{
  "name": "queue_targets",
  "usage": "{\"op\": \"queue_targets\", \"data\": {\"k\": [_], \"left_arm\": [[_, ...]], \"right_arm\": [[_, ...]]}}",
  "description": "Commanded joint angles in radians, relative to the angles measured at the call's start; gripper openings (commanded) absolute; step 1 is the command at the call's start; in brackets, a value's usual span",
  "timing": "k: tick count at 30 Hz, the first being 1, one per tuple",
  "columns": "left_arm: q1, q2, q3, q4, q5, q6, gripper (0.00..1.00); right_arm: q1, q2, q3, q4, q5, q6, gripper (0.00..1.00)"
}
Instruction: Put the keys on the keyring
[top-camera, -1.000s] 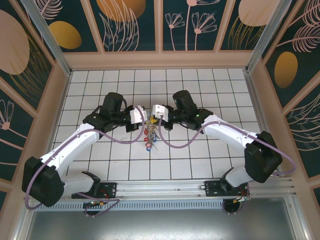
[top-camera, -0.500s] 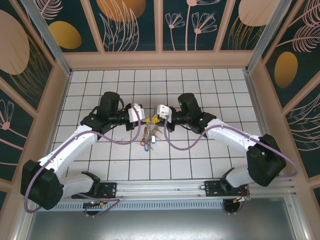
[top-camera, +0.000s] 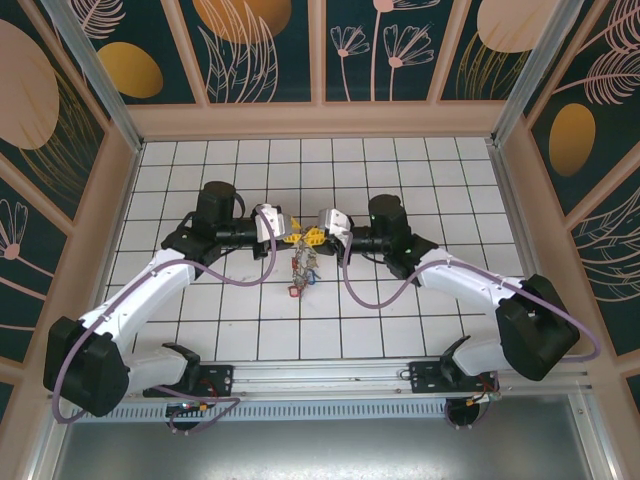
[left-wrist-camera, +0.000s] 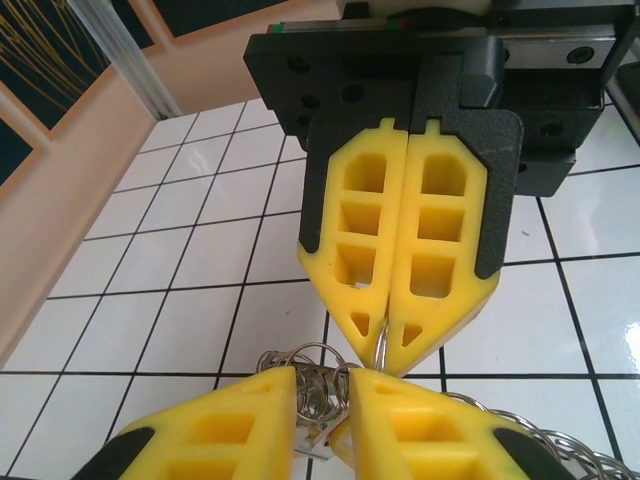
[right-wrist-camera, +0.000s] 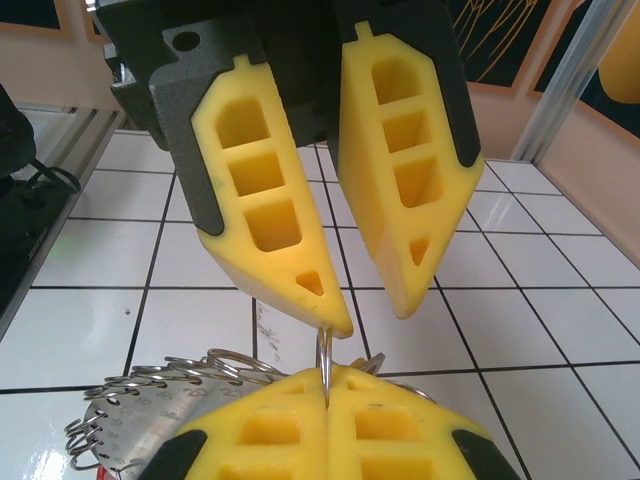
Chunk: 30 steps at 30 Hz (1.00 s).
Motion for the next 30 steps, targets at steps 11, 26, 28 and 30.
{"op": "queue_targets", "data": {"k": [11, 26, 28, 30], "left_arm": [[-0.001, -0.016, -0.016, -0.113, 0.121, 0.112, 0.29], [-0.001, -0.034, -0.054, -0.069, 0.088, 0.091, 0.30], [-0.001, -0.026, -0.050, -0.054, 0.084, 0.075, 0.30], [-0.001, -0.020, -0.047, -0.038, 0.092, 0.060, 0.29]], "right_arm": [[-0.004, -0.050, -0.017, 0.160, -0.010, 0.042, 0.00], [-0.001, -0.051, 0.003, 0.112, -0.025, 0.018, 0.00], [-0.001, -0.048, 0.003, 0.116, -0.025, 0.018, 0.00], [0.001, -0.047, 0.004, 0.122, -0.027, 0.019, 0.00]]}}
